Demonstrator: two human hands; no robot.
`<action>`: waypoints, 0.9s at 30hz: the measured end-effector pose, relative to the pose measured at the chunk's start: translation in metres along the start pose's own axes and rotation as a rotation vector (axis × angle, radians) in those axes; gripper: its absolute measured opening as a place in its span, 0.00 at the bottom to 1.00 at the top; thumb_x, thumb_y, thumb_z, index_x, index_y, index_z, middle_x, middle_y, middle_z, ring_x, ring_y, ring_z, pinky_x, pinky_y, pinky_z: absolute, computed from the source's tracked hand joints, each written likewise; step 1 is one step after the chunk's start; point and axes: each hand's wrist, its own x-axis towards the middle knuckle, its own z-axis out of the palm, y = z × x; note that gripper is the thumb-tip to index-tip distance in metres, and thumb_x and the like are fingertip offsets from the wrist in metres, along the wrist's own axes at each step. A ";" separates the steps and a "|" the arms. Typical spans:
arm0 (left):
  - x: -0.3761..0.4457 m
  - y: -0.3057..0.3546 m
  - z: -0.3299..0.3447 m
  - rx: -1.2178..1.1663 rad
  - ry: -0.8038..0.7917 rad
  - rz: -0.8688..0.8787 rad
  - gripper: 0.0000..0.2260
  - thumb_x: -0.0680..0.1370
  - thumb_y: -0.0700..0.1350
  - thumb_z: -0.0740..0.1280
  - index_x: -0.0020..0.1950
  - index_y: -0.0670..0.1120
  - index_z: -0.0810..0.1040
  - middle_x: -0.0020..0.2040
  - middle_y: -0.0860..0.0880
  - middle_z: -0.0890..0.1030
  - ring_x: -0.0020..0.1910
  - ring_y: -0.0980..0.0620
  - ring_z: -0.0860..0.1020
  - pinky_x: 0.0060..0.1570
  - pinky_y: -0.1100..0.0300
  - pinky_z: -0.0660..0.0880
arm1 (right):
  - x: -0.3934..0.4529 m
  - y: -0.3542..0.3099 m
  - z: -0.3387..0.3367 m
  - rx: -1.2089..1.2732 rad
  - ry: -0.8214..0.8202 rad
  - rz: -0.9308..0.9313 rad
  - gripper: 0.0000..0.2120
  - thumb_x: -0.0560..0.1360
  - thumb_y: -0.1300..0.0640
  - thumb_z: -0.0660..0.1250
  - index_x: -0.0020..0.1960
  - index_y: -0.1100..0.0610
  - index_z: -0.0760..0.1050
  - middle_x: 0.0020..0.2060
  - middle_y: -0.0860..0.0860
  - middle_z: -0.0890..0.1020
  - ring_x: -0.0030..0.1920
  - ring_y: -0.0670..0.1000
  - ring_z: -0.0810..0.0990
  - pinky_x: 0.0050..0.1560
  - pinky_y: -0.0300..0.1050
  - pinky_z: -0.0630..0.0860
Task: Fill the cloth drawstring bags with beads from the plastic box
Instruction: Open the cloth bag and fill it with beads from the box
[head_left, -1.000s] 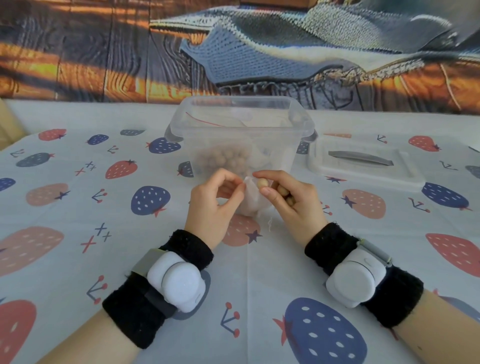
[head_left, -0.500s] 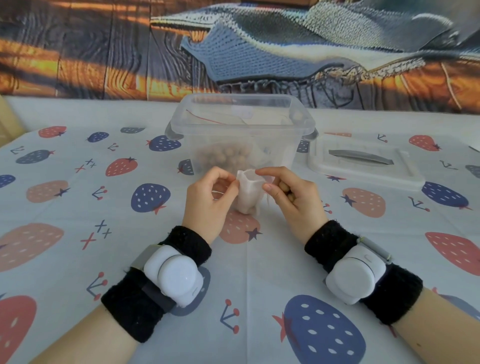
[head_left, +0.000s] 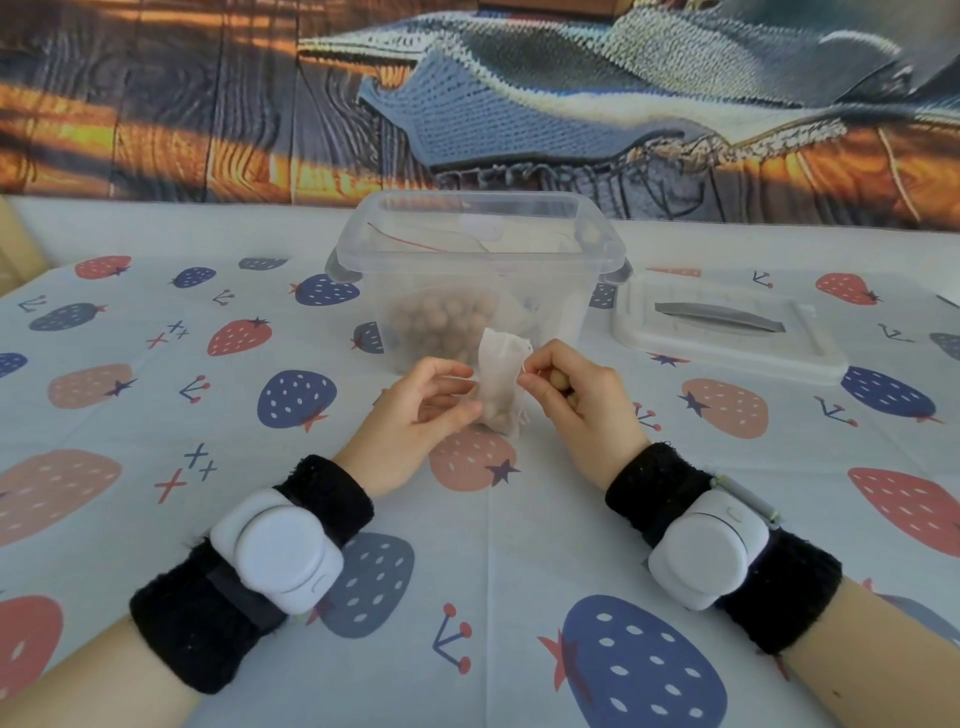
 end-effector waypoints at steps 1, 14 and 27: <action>0.000 0.000 -0.002 0.015 -0.032 -0.004 0.17 0.75 0.41 0.69 0.62 0.46 0.70 0.55 0.50 0.80 0.48 0.59 0.78 0.47 0.71 0.71 | 0.000 -0.002 0.000 0.007 -0.001 -0.017 0.05 0.76 0.59 0.63 0.42 0.60 0.72 0.26 0.45 0.60 0.29 0.46 0.61 0.33 0.33 0.61; -0.002 -0.007 -0.003 0.137 0.026 0.080 0.19 0.69 0.41 0.75 0.57 0.50 0.76 0.46 0.47 0.83 0.44 0.49 0.78 0.43 0.62 0.72 | -0.003 -0.011 -0.001 0.105 0.030 -0.019 0.06 0.76 0.58 0.62 0.40 0.56 0.72 0.26 0.53 0.64 0.28 0.44 0.62 0.33 0.30 0.62; -0.006 0.001 -0.005 0.170 0.087 0.123 0.19 0.67 0.36 0.76 0.52 0.53 0.77 0.45 0.53 0.82 0.44 0.56 0.80 0.47 0.63 0.77 | 0.015 0.001 -0.017 0.923 0.123 0.879 0.12 0.76 0.61 0.51 0.34 0.56 0.62 0.24 0.51 0.62 0.17 0.46 0.56 0.19 0.29 0.52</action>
